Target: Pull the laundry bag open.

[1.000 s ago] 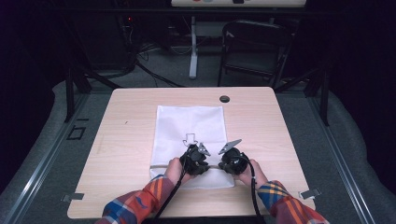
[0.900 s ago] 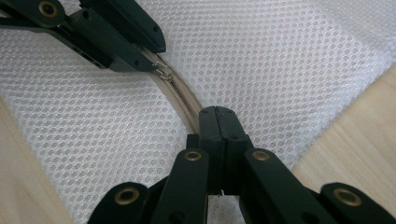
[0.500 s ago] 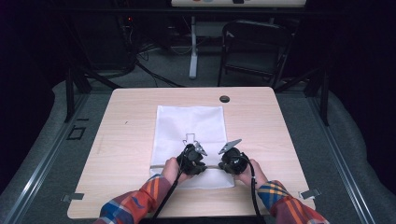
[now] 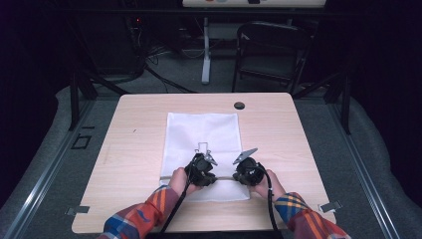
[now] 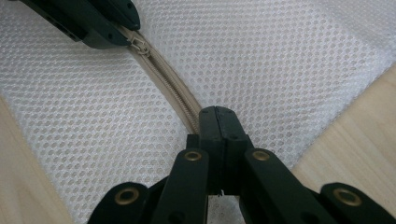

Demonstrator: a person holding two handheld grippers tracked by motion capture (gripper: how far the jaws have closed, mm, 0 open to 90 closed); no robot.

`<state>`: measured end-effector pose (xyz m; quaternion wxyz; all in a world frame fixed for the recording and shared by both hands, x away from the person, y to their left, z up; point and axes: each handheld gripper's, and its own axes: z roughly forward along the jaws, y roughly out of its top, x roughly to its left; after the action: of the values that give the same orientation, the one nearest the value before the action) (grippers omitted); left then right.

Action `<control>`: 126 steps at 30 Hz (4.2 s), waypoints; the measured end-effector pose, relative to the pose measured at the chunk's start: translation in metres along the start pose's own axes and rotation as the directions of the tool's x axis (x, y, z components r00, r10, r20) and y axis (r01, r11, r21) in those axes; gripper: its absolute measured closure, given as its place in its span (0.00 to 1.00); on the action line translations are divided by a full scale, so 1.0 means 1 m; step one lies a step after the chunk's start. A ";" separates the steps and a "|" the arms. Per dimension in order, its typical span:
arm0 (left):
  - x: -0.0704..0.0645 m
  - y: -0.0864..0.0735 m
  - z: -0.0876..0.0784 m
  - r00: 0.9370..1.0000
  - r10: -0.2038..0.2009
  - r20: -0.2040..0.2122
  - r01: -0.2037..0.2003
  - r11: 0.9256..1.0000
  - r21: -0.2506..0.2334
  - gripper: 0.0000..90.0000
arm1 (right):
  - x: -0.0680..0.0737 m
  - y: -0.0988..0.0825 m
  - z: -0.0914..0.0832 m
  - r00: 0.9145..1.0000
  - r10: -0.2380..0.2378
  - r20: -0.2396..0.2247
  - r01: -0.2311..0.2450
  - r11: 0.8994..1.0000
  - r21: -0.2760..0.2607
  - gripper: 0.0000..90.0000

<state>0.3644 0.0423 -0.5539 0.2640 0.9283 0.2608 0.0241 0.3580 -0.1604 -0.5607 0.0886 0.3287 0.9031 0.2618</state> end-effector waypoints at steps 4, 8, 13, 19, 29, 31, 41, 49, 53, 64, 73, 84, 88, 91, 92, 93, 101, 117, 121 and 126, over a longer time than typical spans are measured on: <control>0.002 -0.002 -0.002 1.000 0.004 -0.001 -0.004 1.000 0.005 0.90 | 0.000 0.000 0.000 1.000 0.000 0.002 0.000 1.000 0.000 1.00; 0.004 -0.004 -0.004 1.000 0.001 0.000 -0.001 1.000 0.010 0.90 | 0.000 0.000 0.000 1.000 0.001 0.002 -0.001 1.000 0.001 1.00; 0.006 -0.008 -0.007 1.000 -0.003 -0.005 0.003 1.000 0.011 0.90 | 0.000 0.000 0.000 1.000 0.000 0.002 0.000 1.000 0.001 1.00; 0.009 -0.012 -0.010 1.000 -0.011 -0.005 0.011 1.000 0.021 0.90 | 0.000 0.000 0.000 1.000 -0.003 0.002 0.003 1.000 0.006 1.00; 0.013 -0.019 -0.014 1.000 -0.022 -0.019 0.022 1.000 0.020 0.90 | 0.000 0.000 0.000 1.000 -0.003 0.003 0.003 1.000 0.006 1.00; 0.013 -0.021 -0.014 0.999 -0.024 -0.021 0.024 1.000 0.018 0.90 | 0.000 0.000 0.000 1.000 -0.002 0.003 0.002 1.000 0.007 1.00; 0.017 -0.026 -0.018 0.999 -0.032 -0.030 0.033 0.999 0.023 0.90 | 0.000 0.000 0.000 1.000 -0.005 0.003 0.005 1.000 0.006 1.00; 0.019 -0.030 -0.021 0.998 -0.041 -0.038 0.042 0.999 0.033 0.90 | 0.000 0.000 0.000 1.000 -0.003 0.000 0.003 1.000 0.001 1.00; 0.020 -0.031 -0.022 0.998 -0.038 -0.040 0.040 0.999 0.035 0.90 | 0.000 0.000 0.000 1.000 -0.002 0.001 0.002 1.000 0.000 1.00; 0.023 -0.037 -0.026 0.998 -0.045 -0.053 0.047 0.998 0.031 0.90 | 0.000 0.000 0.000 1.000 -0.005 -0.001 0.005 1.000 0.002 1.00; 0.025 -0.041 -0.030 0.997 -0.046 -0.066 0.049 0.998 0.036 0.90 | 0.000 0.000 0.000 1.000 -0.006 0.002 0.006 1.000 -0.002 1.00; 0.026 -0.047 -0.037 0.996 -0.051 -0.070 0.054 0.998 0.037 0.90 | 0.000 0.000 0.000 1.000 -0.007 0.003 0.007 1.000 0.002 1.00; 0.027 -0.049 -0.038 0.996 -0.057 -0.072 0.060 0.997 0.041 0.90 | 0.000 0.000 0.000 1.000 -0.007 0.003 0.007 1.000 0.003 1.00; 0.027 -0.050 -0.040 0.996 -0.057 -0.074 0.060 0.997 0.041 0.90 | 0.000 0.001 0.000 1.000 -0.006 0.003 0.006 1.000 0.006 1.00; 0.027 -0.051 -0.040 0.996 -0.059 -0.072 0.061 0.997 0.037 0.90 | 0.000 0.001 0.000 1.000 -0.007 0.003 0.006 1.000 0.007 1.00; 0.027 -0.051 -0.041 0.996 -0.057 -0.074 0.061 0.997 0.044 0.90 | 0.000 0.001 0.000 1.000 -0.006 0.003 0.006 1.000 0.007 1.00; 0.031 -0.058 -0.046 0.994 -0.077 -0.081 0.081 0.996 0.045 0.90 | -0.001 0.001 -0.001 1.000 -0.010 0.003 0.010 1.000 0.016 1.00; 0.039 -0.071 -0.059 0.989 -0.113 -0.096 0.118 0.992 0.040 0.90 | -0.001 0.001 0.000 1.000 -0.012 0.004 0.012 1.000 0.015 1.00; 0.040 -0.075 -0.062 0.987 -0.120 -0.107 0.124 0.992 0.036 0.90 | -0.001 0.001 -0.001 1.000 -0.011 0.004 0.010 1.000 0.019 1.00; 0.041 -0.078 -0.065 0.986 -0.130 -0.107 0.134 0.990 0.040 0.90 | 0.000 0.001 -0.001 1.000 -0.010 0.005 0.010 1.000 0.019 1.00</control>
<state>0.3508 0.1503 -0.5410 0.2290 0.9125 0.3356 0.0486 0.3588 -0.1601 -0.5593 0.0890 0.3257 0.9069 0.2520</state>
